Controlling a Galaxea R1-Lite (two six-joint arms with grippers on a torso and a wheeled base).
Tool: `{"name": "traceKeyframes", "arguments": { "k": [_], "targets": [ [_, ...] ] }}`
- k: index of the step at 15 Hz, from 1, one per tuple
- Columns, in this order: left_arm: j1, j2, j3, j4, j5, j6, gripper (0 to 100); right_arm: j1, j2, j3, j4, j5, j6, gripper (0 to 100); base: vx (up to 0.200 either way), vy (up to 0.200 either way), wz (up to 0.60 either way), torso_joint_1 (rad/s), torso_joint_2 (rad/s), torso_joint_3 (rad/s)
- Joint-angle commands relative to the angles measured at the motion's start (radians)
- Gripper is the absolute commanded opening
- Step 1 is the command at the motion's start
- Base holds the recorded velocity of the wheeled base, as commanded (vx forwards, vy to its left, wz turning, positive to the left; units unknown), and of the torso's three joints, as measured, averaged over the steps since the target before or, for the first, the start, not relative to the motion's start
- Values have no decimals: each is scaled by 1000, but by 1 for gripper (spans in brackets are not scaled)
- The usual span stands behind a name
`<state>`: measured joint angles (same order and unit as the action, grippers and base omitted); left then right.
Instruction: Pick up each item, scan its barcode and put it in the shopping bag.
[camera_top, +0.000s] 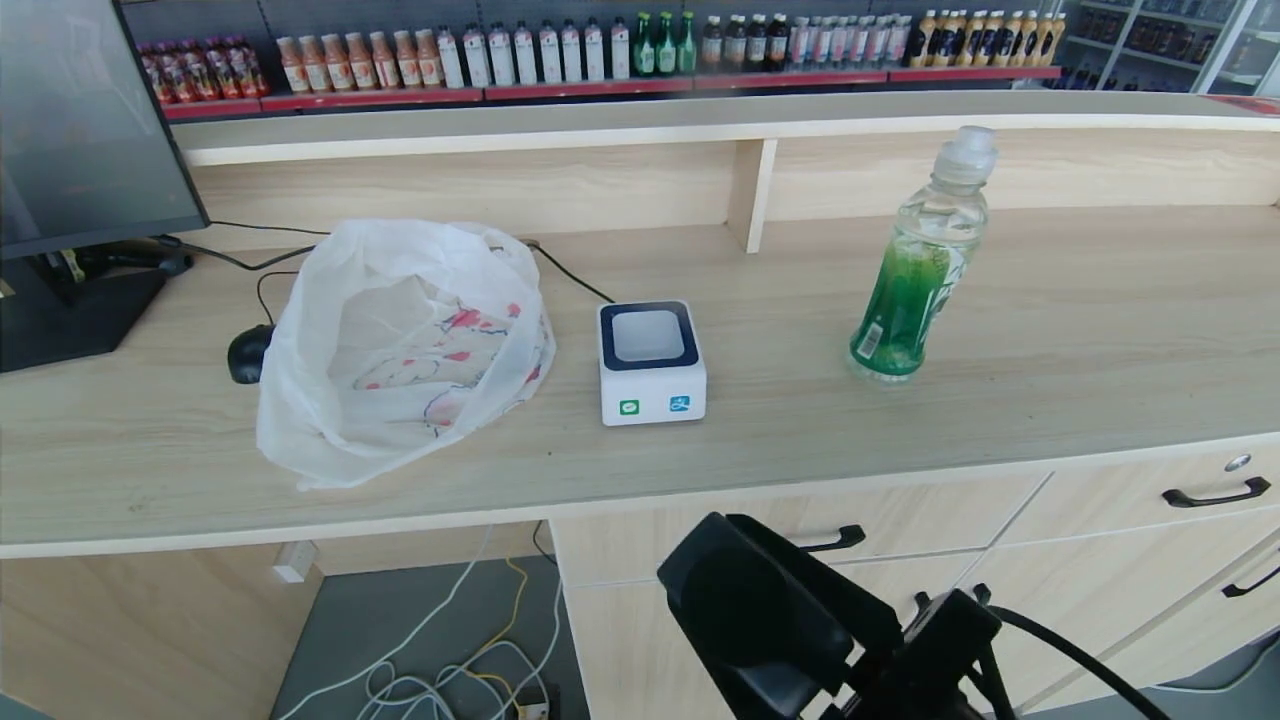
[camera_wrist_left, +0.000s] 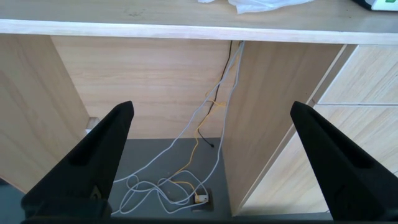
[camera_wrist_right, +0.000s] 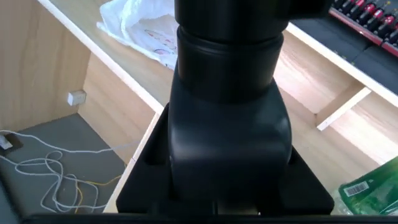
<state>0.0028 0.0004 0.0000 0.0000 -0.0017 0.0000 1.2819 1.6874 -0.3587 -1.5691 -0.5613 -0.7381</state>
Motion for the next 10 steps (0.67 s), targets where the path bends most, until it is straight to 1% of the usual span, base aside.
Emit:
{"name": "traceKeyframes", "arguments": {
  "k": [1,2,3,4,6,8,10],
  "targets": [
    [0,0,0,0,0,0,100,14,-11,18,-2,40,-58,0,0,0,0,0,0,0],
    [0,0,0,0,0,0,100,14,-11,15,-2,80,-106,0,0,0,0,0,0,0],
    [0,0,0,0,0,0,100,14,-9,15,-2,98,-129,0,0,0,0,0,0,0],
    [0,0,0,0,0,0,100,14,-11,23,-2,142,-196,0,0,0,0,0,0,0],
    [0,0,0,0,0,2,100,14,-14,23,-2,146,-202,0,0,0,0,0,0,0],
    [0,0,0,-2,0,2,100,14,-18,-3,-2,251,-325,0,0,0,0,0,0,0],
    [0,0,0,-2,0,0,100,11,-11,-12,-2,277,-340,0,0,0,0,0,0,0]
  ]
}}
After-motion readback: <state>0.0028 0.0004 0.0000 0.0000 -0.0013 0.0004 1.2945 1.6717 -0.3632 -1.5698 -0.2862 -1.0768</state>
